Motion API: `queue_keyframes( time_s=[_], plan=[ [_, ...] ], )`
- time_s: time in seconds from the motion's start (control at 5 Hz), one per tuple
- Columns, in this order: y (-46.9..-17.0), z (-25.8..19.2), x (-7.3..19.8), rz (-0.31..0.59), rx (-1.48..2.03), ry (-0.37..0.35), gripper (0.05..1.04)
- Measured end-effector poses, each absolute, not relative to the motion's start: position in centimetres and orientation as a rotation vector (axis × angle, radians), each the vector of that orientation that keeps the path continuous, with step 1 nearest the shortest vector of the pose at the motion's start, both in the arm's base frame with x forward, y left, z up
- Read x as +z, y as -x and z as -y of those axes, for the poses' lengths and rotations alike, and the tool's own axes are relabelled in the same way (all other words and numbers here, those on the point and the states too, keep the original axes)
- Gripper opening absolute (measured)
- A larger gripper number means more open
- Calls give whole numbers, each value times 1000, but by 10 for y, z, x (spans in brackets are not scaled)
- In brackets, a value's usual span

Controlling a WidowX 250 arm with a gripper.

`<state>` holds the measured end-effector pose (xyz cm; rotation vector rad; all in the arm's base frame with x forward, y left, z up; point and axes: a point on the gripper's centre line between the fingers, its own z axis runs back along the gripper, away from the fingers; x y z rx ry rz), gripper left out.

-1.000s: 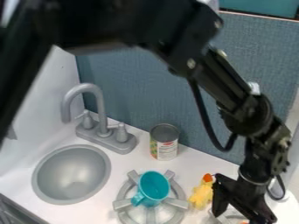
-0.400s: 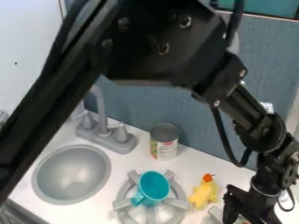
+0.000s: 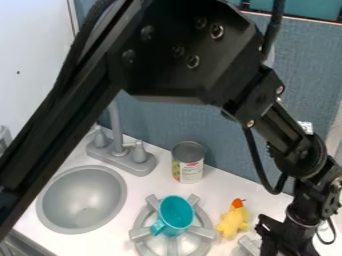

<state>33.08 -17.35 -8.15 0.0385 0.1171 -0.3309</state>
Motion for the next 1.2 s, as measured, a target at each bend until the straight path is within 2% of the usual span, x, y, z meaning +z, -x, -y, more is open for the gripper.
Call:
queue_keyframes(
  time_s=[0.2,0.4,0.6,0.8,1.0,1.2],
  plan=[
    [-320,168,-70,-109,-318,-38,486],
    [-303,159,-41,-31,-281,-15,486],
    [-273,142,-32,-62,-187,-35,486],
    [-258,131,-38,-126,-149,-69,486],
    [-258,114,-56,-169,-146,-86,486],
    [-269,100,-65,-160,-109,-21,486]
  ],
)
